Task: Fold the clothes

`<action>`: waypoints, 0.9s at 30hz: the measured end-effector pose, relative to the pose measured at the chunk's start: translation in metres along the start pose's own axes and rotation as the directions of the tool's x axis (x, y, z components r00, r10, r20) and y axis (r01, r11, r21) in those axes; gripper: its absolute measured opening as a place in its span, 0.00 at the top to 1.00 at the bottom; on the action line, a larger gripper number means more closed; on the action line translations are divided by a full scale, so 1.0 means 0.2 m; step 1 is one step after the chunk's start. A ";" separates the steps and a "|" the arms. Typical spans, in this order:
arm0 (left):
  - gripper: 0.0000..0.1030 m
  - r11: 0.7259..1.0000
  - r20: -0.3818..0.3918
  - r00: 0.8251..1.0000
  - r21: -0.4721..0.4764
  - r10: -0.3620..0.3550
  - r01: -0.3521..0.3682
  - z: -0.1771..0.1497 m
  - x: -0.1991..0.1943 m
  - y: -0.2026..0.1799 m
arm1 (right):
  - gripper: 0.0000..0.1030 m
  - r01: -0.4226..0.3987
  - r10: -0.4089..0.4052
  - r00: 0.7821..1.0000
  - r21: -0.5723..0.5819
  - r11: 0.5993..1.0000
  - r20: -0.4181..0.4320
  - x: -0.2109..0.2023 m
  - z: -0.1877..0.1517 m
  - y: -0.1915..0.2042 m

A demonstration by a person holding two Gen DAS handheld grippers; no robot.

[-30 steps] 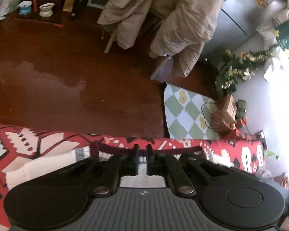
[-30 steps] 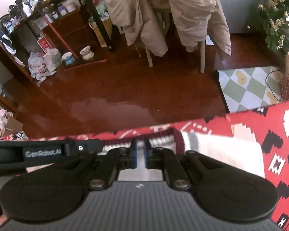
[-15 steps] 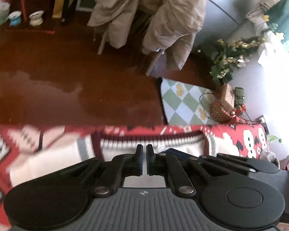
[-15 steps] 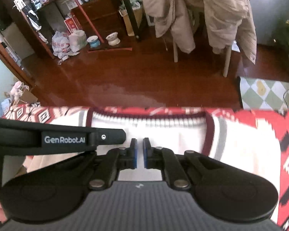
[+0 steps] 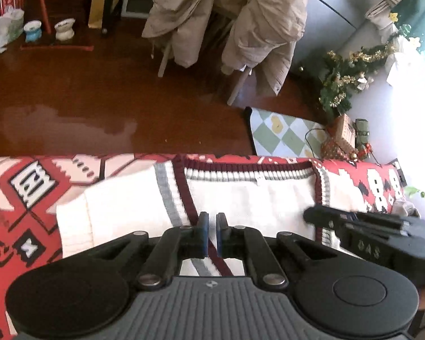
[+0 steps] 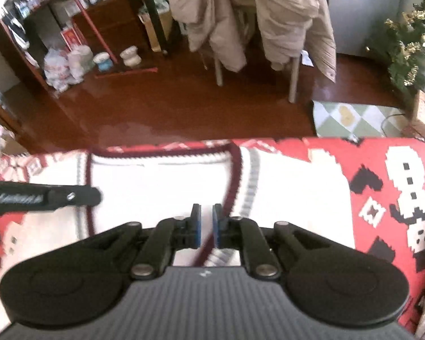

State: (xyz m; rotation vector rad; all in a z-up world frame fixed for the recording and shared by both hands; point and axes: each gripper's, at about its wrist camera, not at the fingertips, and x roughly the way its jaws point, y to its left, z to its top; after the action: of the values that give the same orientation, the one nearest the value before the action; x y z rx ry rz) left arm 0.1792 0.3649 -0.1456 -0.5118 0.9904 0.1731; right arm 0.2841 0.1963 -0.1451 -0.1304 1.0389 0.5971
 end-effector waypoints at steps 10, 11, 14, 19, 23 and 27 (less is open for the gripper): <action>0.93 1.000 0.042 0.999 -0.009 0.027 -0.027 0.13 -0.04 0.03 | 0.94 -0.005 -0.002 0.995 0.067 0.998 0.101 0.07 0.19 -0.09; 0.93 1.000 0.040 0.999 -0.014 0.026 -0.025 0.10 -0.07 0.04 | 0.94 -0.005 -0.003 0.993 0.073 0.997 0.114 0.03 0.18 -0.10; 0.93 0.999 0.025 0.999 -0.031 0.023 -0.022 0.00 -0.18 0.06 | 0.94 0.016 -0.024 0.995 0.085 0.996 0.098 -0.09 0.09 -0.16; 0.93 0.997 -0.022 0.998 -0.032 0.064 -0.064 -0.20 -0.26 0.11 | 0.94 0.068 -0.068 0.998 0.058 0.996 0.014 -0.23 -0.12 -0.27; 0.96 0.995 -0.022 0.996 -0.062 0.082 -0.084 -0.22 -0.23 0.19 | 0.94 0.103 -0.102 0.994 0.037 0.994 -0.026 -0.24 -0.22 -0.32; 0.96 0.993 0.011 0.995 -0.049 0.104 -0.103 -0.10 -0.18 0.19 | 0.94 0.098 -0.099 0.995 0.024 0.995 0.005 -0.14 -0.11 -0.32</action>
State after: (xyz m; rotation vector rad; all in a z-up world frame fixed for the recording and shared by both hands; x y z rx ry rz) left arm 0.1303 0.3903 -0.1371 -0.5032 1.0022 0.2938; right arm 0.2896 0.1230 -0.1444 -0.1581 1.0274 0.4954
